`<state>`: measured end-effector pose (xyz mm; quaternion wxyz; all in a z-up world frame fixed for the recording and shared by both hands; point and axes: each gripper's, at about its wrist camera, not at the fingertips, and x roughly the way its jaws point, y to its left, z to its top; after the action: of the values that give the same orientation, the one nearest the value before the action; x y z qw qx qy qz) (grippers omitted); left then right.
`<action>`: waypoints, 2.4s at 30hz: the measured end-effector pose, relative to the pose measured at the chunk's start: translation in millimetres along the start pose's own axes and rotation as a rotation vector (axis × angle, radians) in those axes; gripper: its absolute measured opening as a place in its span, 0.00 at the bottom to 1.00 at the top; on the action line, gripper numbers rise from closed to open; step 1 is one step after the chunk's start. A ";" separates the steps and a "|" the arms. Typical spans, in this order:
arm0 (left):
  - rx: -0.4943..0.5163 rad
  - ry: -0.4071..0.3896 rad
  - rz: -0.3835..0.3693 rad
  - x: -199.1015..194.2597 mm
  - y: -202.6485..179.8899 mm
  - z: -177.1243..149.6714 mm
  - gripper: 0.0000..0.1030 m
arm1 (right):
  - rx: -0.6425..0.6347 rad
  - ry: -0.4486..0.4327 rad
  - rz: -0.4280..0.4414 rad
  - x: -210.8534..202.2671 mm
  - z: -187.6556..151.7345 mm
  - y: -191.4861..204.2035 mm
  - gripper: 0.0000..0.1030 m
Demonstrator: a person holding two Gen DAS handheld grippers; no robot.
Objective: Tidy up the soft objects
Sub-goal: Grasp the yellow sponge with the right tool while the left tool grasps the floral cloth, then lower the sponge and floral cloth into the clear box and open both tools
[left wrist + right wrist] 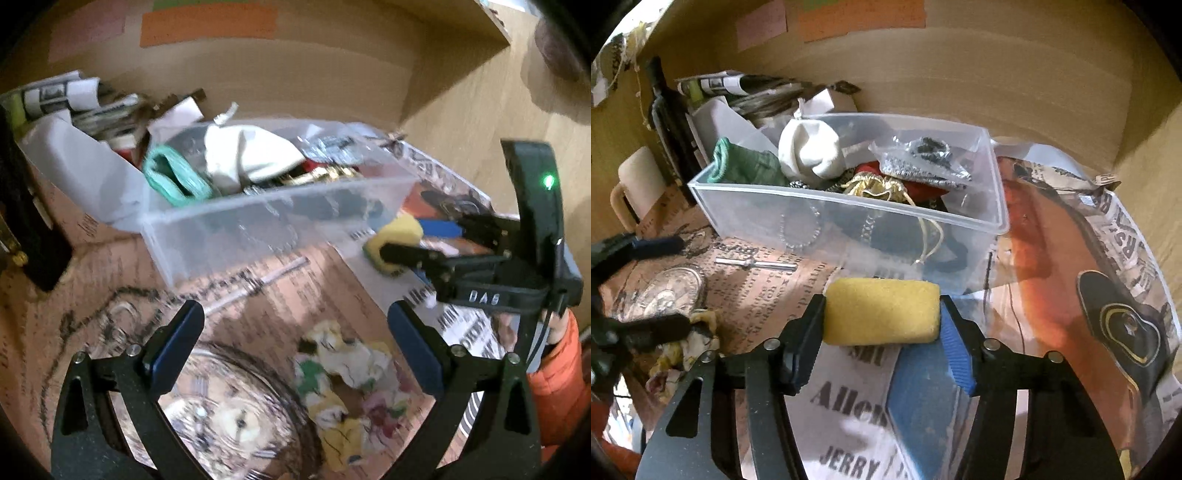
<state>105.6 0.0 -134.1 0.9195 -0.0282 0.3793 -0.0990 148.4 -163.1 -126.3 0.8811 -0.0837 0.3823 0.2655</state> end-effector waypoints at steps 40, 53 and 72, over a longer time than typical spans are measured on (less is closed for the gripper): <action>-0.016 -0.246 0.057 -53.3 9.8 71.5 0.19 | -0.013 -0.276 0.042 -63.5 44.9 19.8 0.54; -0.063 -0.230 0.085 -12.4 33.8 110.1 0.19 | -0.036 -0.246 0.052 -26.3 79.9 19.7 0.54; -0.077 -0.095 0.086 41.4 43.1 108.5 0.30 | -0.061 -0.095 0.027 43.6 77.0 22.6 0.59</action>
<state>217.5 31.2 -91.1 0.9382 -0.0520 0.3395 -0.0433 209.6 -99.5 -102.9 0.8916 -0.0928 0.3328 0.2926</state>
